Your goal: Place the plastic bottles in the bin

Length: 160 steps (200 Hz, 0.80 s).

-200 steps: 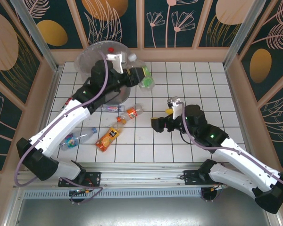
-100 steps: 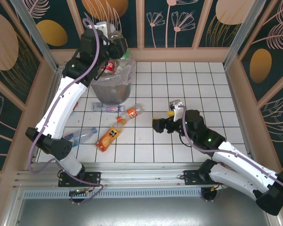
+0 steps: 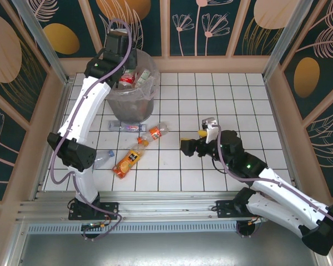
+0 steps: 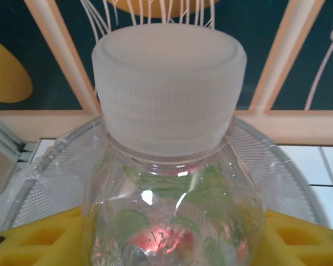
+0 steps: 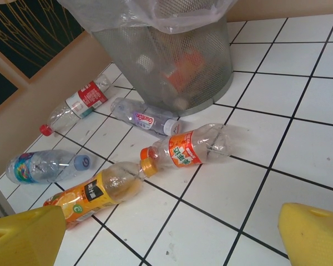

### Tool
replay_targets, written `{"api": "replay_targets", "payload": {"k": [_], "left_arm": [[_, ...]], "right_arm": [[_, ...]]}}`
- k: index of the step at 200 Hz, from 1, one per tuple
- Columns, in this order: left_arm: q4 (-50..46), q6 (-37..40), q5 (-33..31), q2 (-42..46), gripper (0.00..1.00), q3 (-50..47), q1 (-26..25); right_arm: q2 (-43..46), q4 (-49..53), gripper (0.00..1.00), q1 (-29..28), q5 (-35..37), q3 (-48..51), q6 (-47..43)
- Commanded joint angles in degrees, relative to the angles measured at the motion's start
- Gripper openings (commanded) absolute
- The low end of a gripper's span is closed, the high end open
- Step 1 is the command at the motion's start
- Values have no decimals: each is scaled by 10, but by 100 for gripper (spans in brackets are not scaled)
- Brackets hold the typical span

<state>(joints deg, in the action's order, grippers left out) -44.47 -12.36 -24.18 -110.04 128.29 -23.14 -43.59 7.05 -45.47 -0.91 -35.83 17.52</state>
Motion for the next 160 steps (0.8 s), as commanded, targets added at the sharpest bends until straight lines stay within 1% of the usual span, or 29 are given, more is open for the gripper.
{"api": "replay_targets", "payload": {"k": [1, 14, 20, 60, 101, 114, 144, 148, 160], "left_arm": [[-21, 39, -65, -24, 61, 19, 6], [-34, 44, -82, -42, 61, 37, 13], [-41, 44, -81, -48, 61, 43, 19], [-38, 43, -54, -60, 61, 3, 55], [-33, 55, -20, -86, 63, 5, 73], [-37, 59, -17, -97, 64, 5, 73], [-42, 57, -13, -111, 72, 8, 75], [-41, 56, -12, -111, 73, 9, 75], [-42, 53, -14, -111, 75, 16, 76]], "right_arm": [[-6, 2, 99, -1, 8, -4, 6], [-13, 15, 99, -1, 10, -16, 13], [-16, 19, 99, -1, 9, -19, 17], [-36, 0, 99, -2, 8, -9, 41], [-53, 5, 99, -3, 15, -21, 59], [-58, 8, 99, -3, 15, -22, 59], [-56, 13, 99, -6, 15, -31, 57], [-54, 12, 99, -8, 26, -30, 56], [-49, 8, 99, -8, 27, -28, 55]]}}
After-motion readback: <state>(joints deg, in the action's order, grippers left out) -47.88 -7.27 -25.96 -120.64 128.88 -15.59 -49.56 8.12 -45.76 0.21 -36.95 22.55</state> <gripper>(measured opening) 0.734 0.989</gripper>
